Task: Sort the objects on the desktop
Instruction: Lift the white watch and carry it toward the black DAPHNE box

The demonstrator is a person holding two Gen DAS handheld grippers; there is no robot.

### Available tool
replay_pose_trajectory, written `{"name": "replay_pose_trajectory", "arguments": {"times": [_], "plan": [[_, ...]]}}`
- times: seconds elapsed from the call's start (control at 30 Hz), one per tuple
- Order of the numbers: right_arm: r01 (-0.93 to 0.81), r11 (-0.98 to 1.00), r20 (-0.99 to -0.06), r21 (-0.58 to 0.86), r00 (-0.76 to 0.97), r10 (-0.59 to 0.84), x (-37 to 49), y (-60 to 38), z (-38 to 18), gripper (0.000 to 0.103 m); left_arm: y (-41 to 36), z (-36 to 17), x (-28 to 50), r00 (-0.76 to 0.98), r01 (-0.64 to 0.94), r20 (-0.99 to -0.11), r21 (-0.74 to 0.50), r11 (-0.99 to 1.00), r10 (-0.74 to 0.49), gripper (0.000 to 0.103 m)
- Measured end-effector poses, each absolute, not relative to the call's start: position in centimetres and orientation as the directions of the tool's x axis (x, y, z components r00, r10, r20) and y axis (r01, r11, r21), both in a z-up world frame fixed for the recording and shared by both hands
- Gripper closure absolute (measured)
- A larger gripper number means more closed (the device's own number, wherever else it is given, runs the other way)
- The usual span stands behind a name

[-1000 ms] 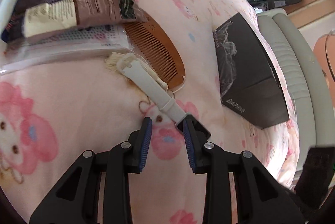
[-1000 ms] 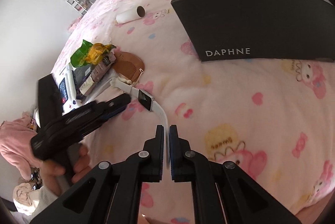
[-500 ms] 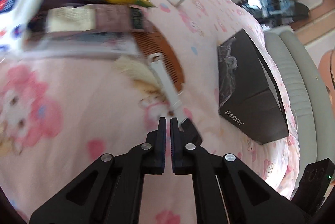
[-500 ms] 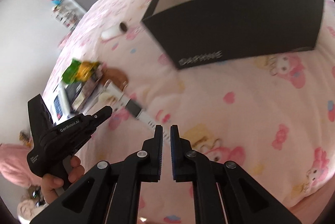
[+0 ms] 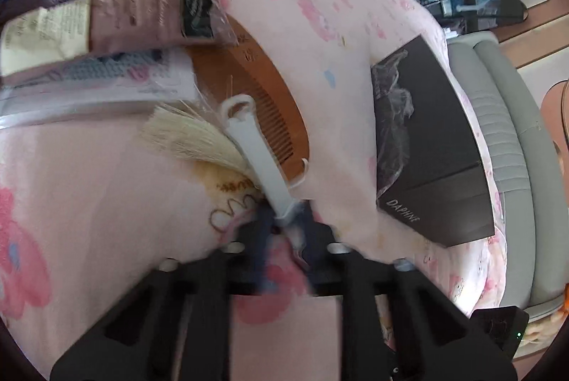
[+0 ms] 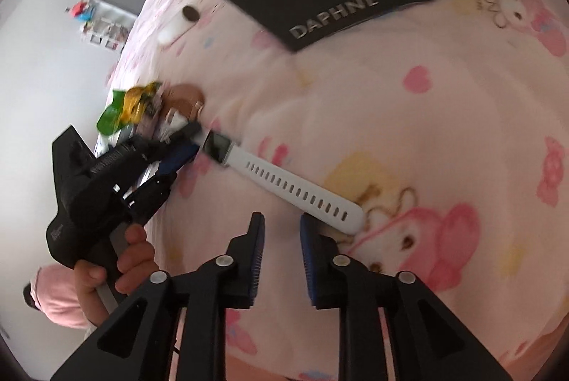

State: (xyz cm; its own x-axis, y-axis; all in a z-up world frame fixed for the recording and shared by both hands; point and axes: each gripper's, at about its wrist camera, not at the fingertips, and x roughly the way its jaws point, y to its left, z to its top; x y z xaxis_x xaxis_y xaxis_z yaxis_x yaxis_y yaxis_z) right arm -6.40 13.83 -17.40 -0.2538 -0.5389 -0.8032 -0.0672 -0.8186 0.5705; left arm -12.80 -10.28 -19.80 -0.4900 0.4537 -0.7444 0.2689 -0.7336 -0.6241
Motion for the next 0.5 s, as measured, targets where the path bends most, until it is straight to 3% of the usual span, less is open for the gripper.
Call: {"name": "replay_pose_trajectory", "arguments": {"times": [0.3,0.43,0.5], "plan": [[-0.084,-0.803,-0.782,0.590,-0.307,-0.543,-6.5,15.4,-16.7,0.082,-11.1,-18.4,-8.3,-0.525,0.303,-0.736,-0.631,-0.714,0.427,0.096],[-0.105,-0.765,-0.752,0.635,-0.310,-0.582,-6.1,15.8,-17.0,0.065,-11.5,-18.6,-6.6,-0.529,0.329,-0.737,-0.636,-0.698,0.422,0.096],[-0.125,-0.761,-0.753,0.636,-0.315,-0.578,-6.1,15.7,-17.4,0.064,-11.8,-18.8,-5.8,-0.530,0.341,-0.737,-0.638,-0.690,0.419,0.096]]}}
